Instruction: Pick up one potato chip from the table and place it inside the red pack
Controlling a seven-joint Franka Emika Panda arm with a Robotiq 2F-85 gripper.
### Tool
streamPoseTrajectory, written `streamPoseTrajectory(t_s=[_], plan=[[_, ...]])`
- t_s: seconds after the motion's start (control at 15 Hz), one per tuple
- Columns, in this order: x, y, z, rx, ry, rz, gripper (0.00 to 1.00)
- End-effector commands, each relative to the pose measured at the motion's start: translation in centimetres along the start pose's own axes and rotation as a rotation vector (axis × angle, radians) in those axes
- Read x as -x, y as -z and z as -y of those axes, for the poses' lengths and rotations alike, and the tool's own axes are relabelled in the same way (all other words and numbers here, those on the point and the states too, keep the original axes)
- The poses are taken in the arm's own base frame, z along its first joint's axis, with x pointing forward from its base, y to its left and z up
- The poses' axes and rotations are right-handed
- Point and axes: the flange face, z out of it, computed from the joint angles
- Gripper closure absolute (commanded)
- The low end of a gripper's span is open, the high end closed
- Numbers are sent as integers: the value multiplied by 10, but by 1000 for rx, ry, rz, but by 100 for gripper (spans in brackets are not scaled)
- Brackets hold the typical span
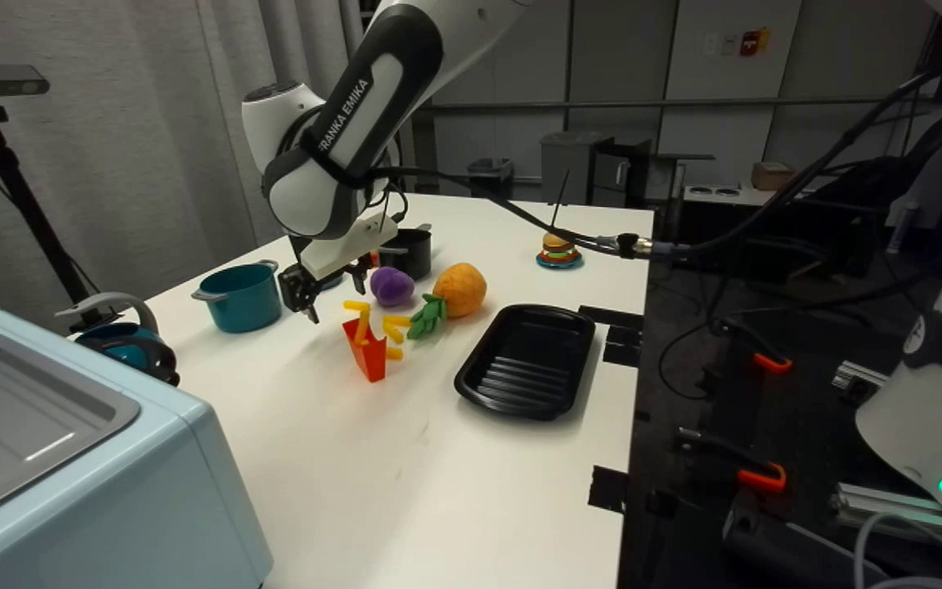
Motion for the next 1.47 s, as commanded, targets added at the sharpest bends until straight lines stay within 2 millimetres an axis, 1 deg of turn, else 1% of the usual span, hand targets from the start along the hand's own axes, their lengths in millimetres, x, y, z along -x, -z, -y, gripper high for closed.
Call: streamPoseTrajectory(t_s=[0.0, 0.13, 0.33, 0.4, 0.6, 0.67, 0.73, 0.87, 0.93, 1.0, 1.13, 1.27, 1.4], plan=[[-25, -17, -26, 70, -39, -35, 0], [-31, -24, -36, 89, -63, -34, 0], [-29, -32, -36, 103, -82, -21, 0], [-32, -37, -42, 105, -85, -14, 0], [-32, -46, -44, 116, -91, 17, 0], [-33, -46, -45, 120, -94, 26, 7], [-34, -46, -44, 122, -98, 29, 28], [-36, -45, -44, 125, -105, 41, 33], [-37, -44, -44, 127, -109, 46, 39], [-37, -43, -44, 130, -112, 51, 49], [-37, -42, -41, 134, -117, 57, 65], [-40, -39, -42, 130, -118, 59, 78], [-42, -37, -44, 124, -116, 58, 94]])
